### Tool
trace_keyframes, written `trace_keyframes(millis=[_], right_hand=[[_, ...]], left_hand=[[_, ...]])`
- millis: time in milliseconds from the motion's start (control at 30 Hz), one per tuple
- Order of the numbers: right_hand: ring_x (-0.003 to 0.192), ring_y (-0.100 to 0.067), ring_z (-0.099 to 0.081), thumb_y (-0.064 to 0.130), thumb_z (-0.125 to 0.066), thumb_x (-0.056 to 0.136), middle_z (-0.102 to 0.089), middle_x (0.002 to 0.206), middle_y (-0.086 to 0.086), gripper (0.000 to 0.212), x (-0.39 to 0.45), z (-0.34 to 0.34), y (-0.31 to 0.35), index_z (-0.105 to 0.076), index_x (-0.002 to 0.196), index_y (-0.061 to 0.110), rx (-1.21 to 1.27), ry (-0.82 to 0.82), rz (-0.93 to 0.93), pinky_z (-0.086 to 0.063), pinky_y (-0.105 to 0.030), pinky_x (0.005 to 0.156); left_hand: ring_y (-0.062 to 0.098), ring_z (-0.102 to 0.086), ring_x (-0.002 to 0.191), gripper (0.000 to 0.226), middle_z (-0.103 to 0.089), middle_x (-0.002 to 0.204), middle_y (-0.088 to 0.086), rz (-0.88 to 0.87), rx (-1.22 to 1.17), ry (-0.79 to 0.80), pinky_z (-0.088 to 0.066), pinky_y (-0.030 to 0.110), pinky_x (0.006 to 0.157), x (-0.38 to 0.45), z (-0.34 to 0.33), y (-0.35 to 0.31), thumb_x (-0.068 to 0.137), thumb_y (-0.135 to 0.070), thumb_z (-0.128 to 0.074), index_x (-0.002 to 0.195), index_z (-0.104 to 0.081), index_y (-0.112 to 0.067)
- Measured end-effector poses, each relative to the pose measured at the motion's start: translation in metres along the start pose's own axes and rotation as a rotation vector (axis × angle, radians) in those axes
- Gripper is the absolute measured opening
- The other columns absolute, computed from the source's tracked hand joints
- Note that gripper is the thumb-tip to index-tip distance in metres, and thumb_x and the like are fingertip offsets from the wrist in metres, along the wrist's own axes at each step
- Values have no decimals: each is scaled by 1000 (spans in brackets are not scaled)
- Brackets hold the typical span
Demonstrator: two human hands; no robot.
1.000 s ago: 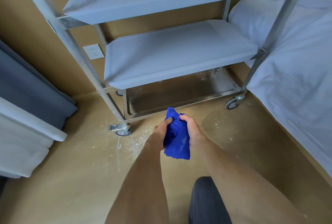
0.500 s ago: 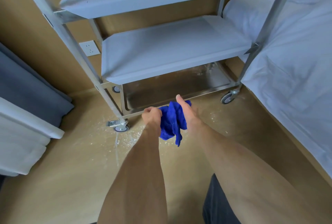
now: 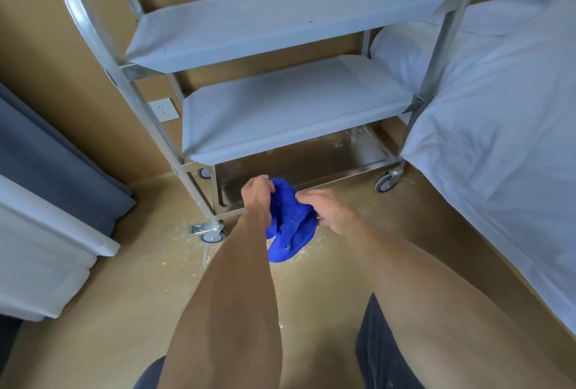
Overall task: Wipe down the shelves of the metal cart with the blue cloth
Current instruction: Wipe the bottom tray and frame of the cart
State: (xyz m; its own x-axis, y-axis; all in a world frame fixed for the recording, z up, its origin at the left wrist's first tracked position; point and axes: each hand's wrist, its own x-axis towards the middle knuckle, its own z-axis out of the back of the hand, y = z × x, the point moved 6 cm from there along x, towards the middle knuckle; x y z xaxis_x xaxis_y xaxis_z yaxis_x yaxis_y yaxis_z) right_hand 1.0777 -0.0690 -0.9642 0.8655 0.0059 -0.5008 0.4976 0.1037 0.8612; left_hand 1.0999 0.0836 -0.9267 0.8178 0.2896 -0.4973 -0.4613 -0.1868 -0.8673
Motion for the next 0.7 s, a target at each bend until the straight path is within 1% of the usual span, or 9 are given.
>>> trace_keyframes(millis=[33,100,167,233,300,367,467,533,700], right_hand=[[102,-30,-69,21,-66,90,-74,104,-10,6,4,4,-1,-72,89,18,41,-82,19,-53,-42,93],[98,-28,-66,4,-56,87,-71,97,-7,23,9,12,-3,-68,78,22,155,-276,43,-54,-37,89],[106,-27,-65,5,-44,87,-70,109,-4,29,13,16,-12,-67,89,24,286,-397,30,-51,-41,99],[106,-29,-66,23,-48,92,-70,116,-7,24,13,8,-25,-67,105,20,364,-283,-39,-50,-45,100],[107,-32,-67,48,-60,89,-71,117,-14,44,2,-6,-28,-69,114,13,382,35,-142,-51,-45,95],[117,-33,-63,46,-68,84,-68,123,-15,57,-5,-10,-28,-64,126,8,291,316,-137,-48,-46,103],[107,-27,-69,46,-83,62,-73,113,-8,71,9,2,-38,-67,123,13,109,233,-230,-49,-46,104],[100,-22,-71,54,-84,46,-75,107,-2,77,25,8,-43,-70,113,20,87,88,-253,-51,-42,98],[76,-25,-66,40,-69,74,-71,83,-7,34,11,8,-31,-68,91,10,192,-90,-167,-52,-34,77]], left_hand=[[22,-52,83,39,-59,87,5,-4,-10,-12,-46,34,77,1,1,1,72,3,-46,102,-66,-12],[23,-52,82,39,-59,88,5,0,-65,-41,-46,33,75,-2,1,4,72,4,-45,101,-66,-11],[21,-50,77,35,-57,84,4,11,-103,-48,-44,29,68,-7,-1,6,73,4,-45,97,-65,-10],[21,-47,72,27,-54,79,4,28,-125,-37,-41,27,65,-13,-6,9,74,4,-45,90,-62,-11],[22,-46,69,23,-52,77,5,51,-148,-34,-41,28,63,-16,-9,9,75,3,-45,88,-59,-10],[21,-47,71,28,-55,85,7,60,-71,-53,-40,28,63,-13,-7,8,79,1,-46,104,-57,-6],[32,-53,113,53,-51,134,15,75,370,-112,-42,39,91,-9,-1,14,93,-13,-45,143,-30,-2],[35,-48,126,55,-46,141,18,-13,770,-135,-38,42,100,-14,-3,23,100,-27,-38,147,-21,-5],[32,-54,119,57,-58,130,11,-33,1135,-89,-37,44,100,-11,-18,42,98,-51,-22,130,-54,-16]])
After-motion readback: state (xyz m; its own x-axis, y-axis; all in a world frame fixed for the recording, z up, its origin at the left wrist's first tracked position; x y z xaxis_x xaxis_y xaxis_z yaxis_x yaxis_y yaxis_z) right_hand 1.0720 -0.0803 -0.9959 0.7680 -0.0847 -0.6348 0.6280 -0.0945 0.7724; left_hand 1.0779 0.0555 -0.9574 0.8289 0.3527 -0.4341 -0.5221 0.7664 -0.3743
